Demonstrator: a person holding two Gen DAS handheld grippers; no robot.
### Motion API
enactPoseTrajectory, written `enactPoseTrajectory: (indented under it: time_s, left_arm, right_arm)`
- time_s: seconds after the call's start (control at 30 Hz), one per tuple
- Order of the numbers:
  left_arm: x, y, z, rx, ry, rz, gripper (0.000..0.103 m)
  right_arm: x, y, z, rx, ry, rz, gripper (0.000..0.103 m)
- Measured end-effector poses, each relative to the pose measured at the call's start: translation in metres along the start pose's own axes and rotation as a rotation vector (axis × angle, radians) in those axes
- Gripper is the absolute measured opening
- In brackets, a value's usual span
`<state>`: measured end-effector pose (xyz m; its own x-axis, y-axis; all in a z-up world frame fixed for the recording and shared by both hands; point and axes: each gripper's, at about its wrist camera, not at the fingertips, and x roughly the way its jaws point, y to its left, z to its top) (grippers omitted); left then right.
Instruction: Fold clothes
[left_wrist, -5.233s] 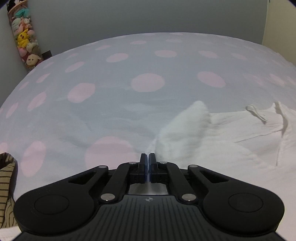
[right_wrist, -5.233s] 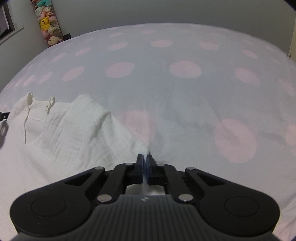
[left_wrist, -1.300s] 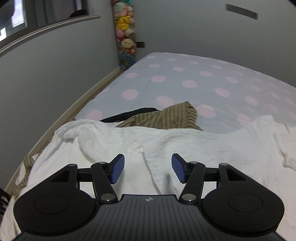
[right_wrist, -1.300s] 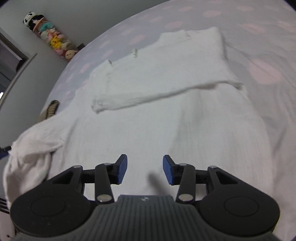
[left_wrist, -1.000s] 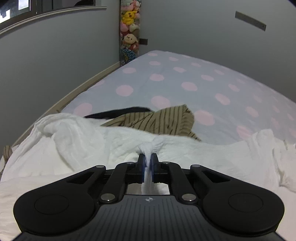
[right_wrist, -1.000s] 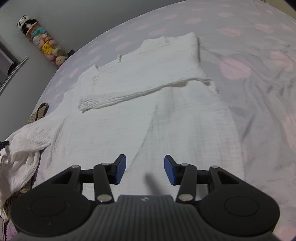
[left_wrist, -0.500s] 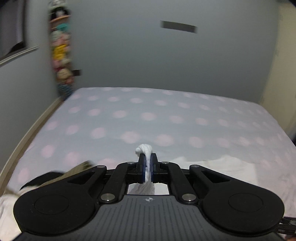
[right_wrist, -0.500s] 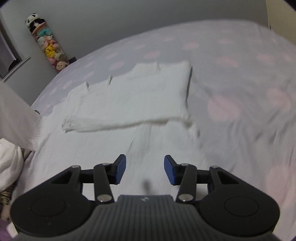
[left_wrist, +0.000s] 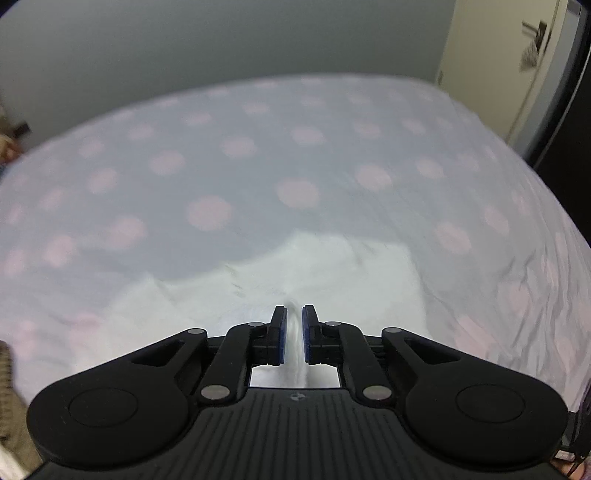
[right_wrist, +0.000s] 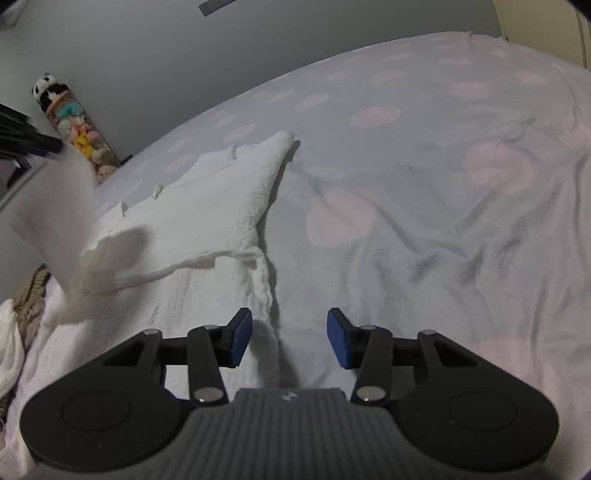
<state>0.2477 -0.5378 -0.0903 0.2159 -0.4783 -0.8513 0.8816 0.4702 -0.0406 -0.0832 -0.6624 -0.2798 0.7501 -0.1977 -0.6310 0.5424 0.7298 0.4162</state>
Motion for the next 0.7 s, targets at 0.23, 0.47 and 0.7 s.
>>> enactPoseTrajectory:
  time_s: [0.23,0.47,0.7]
  left_arm:
    - [0.010,-0.002,-0.029,0.026,0.073,0.012,0.020]
    - [-0.048,0.075,-0.135,-0.106,0.154,0.112,0.036]
    - [-0.099,0.138,-0.247,-0.310,0.262,0.136,0.046]
  right_arm:
    - [0.006,-0.002,-0.002,-0.011,-0.009,0.023,0.049]
    - [0.005,0.004,-0.005,-0.055,0.008,-0.001,0.049]
    - [-0.014,0.023,-0.010,-0.064,0.133,-0.052,0.049]
